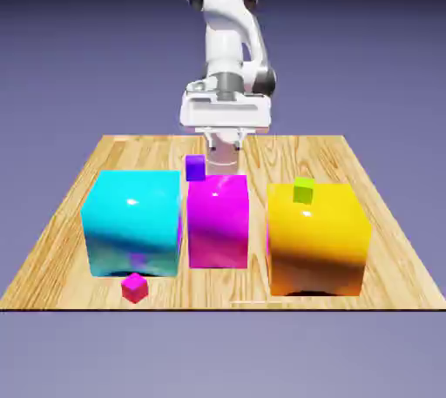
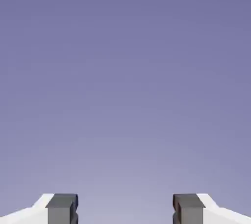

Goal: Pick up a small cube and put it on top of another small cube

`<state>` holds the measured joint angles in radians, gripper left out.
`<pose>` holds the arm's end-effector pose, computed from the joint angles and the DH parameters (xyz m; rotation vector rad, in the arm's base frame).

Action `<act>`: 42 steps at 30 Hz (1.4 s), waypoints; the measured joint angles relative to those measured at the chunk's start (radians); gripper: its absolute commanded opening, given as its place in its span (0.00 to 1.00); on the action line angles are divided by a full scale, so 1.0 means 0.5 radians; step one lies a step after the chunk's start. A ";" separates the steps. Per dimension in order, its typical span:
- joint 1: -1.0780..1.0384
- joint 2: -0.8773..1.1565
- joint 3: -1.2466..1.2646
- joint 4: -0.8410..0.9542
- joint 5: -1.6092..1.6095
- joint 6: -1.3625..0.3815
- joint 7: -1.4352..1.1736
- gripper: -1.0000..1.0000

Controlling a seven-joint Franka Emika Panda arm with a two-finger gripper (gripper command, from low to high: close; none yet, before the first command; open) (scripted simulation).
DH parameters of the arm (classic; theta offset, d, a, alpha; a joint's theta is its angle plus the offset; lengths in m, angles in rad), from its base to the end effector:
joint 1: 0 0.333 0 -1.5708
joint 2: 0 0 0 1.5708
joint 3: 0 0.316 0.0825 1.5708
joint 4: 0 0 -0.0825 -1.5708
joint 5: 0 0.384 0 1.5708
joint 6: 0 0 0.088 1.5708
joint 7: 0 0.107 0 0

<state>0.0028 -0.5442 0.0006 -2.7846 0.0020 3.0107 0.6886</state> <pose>0.3969 0.0012 0.4569 -2.5386 0.9081 -1.0279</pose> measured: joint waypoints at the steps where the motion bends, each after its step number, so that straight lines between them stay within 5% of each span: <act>1: -0.015 0.043 0.001 0.042 0.003 -0.044 -0.087 0.50; 42: -0.639 1.794 0.045 1.766 0.138 -1.828 -3.653 0.50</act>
<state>-0.3166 0.3530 0.0230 -1.9018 0.0709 2.0966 -1.1380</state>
